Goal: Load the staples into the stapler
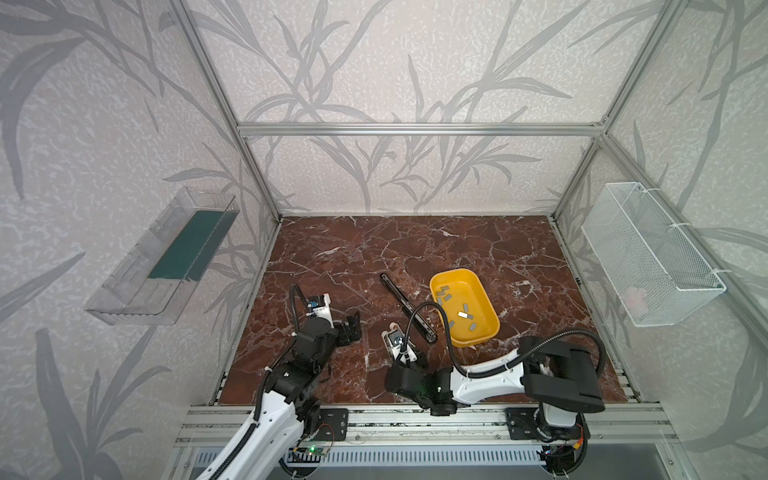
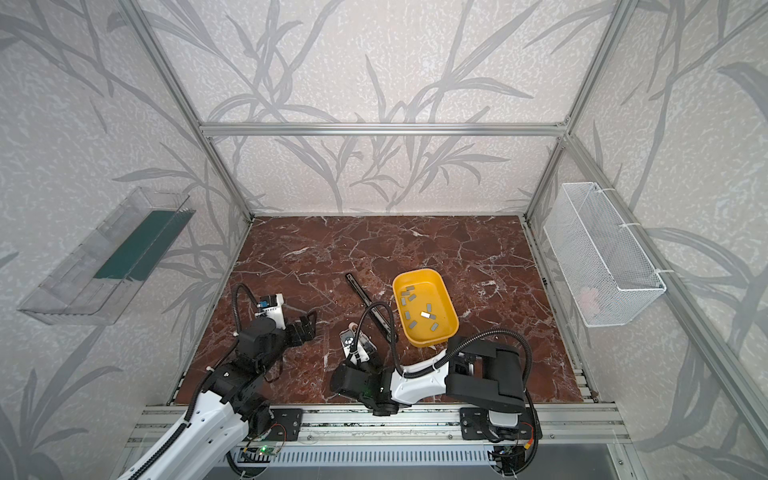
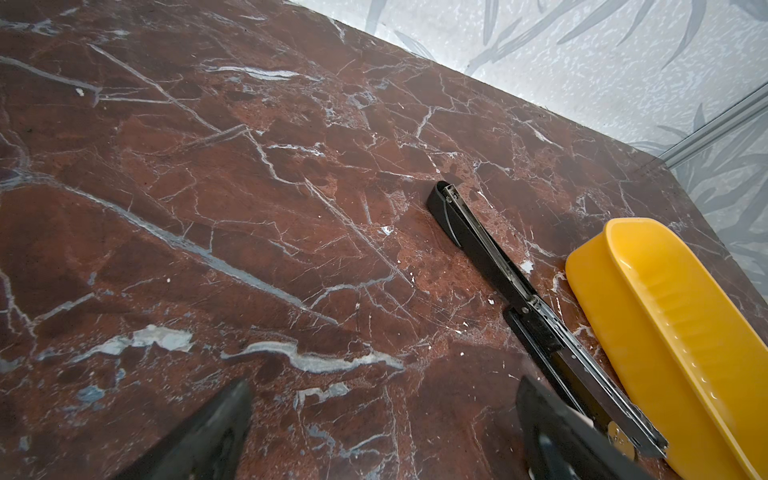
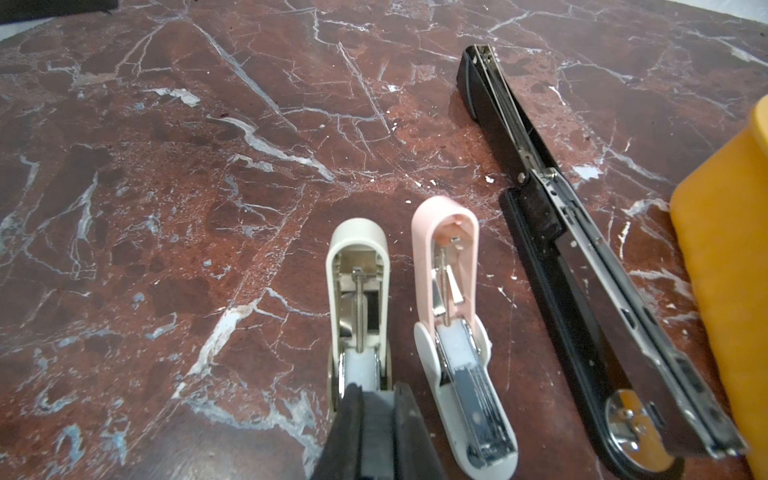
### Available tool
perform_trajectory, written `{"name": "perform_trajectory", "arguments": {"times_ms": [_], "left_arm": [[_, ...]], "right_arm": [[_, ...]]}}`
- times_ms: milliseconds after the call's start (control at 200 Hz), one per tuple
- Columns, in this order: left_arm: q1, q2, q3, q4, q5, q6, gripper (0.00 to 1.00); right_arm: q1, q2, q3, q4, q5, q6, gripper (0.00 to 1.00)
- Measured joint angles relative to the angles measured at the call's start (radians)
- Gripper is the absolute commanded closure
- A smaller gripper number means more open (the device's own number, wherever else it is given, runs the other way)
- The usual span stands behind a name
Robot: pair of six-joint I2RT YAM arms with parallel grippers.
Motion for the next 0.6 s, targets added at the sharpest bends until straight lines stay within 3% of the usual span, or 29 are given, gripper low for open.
{"name": "perform_trajectory", "arguments": {"times_ms": [600], "left_arm": [[0.0, 0.001, 0.0, 0.002, 0.0, 0.0, 0.01]], "right_arm": [[0.0, 0.001, 0.0, 0.001, -0.008, -0.013, 0.99]]}}
